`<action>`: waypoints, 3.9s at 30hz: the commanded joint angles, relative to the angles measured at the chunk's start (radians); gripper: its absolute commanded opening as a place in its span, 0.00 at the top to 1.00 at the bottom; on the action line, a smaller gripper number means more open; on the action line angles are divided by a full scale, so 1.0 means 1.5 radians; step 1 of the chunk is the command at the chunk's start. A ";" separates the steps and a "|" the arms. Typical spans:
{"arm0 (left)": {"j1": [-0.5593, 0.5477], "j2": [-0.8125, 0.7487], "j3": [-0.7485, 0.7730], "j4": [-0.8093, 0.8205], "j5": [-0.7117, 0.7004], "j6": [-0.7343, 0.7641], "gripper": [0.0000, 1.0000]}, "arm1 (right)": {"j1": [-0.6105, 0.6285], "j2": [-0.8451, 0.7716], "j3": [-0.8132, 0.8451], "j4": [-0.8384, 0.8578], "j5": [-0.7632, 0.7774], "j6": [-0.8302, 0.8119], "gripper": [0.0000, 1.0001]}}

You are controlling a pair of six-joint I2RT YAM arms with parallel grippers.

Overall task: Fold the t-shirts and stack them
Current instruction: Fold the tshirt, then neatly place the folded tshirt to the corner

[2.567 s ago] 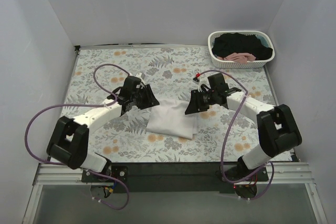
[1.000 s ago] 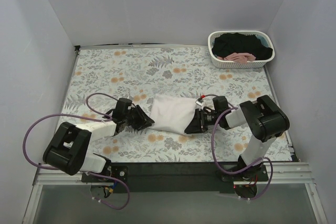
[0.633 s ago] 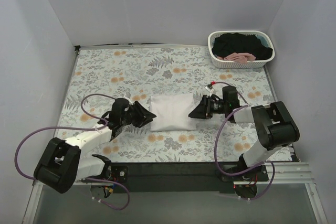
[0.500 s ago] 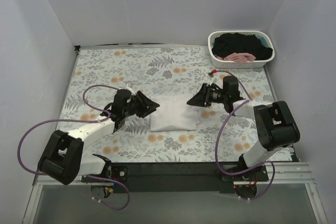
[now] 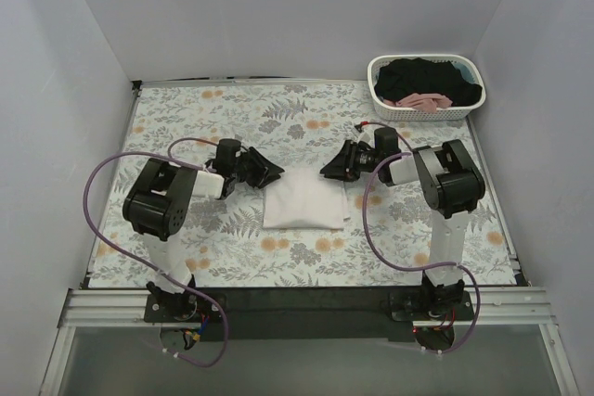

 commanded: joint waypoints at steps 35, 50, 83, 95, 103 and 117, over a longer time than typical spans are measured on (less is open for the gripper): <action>0.065 -0.556 -0.096 -0.389 -0.252 0.376 0.28 | 0.195 -0.048 -0.150 0.329 0.037 0.243 0.41; 0.065 -0.546 -0.087 -0.388 -0.288 0.384 0.29 | 0.278 -0.016 -0.218 0.310 0.093 0.200 0.42; 0.065 -0.483 -0.079 -0.375 -0.152 0.374 0.32 | 0.108 -0.270 0.087 -0.648 0.393 -0.393 0.50; 0.064 -0.479 -0.077 -0.376 -0.149 0.372 0.32 | 0.112 -0.175 0.091 -0.623 0.357 -0.397 0.57; 0.064 -0.478 -0.077 -0.377 -0.144 0.372 0.33 | 0.104 -0.162 0.084 -0.662 0.438 -0.463 0.99; 0.064 -0.483 -0.077 -0.374 -0.133 0.372 0.33 | -0.004 -0.221 0.235 -0.778 0.754 -0.553 0.57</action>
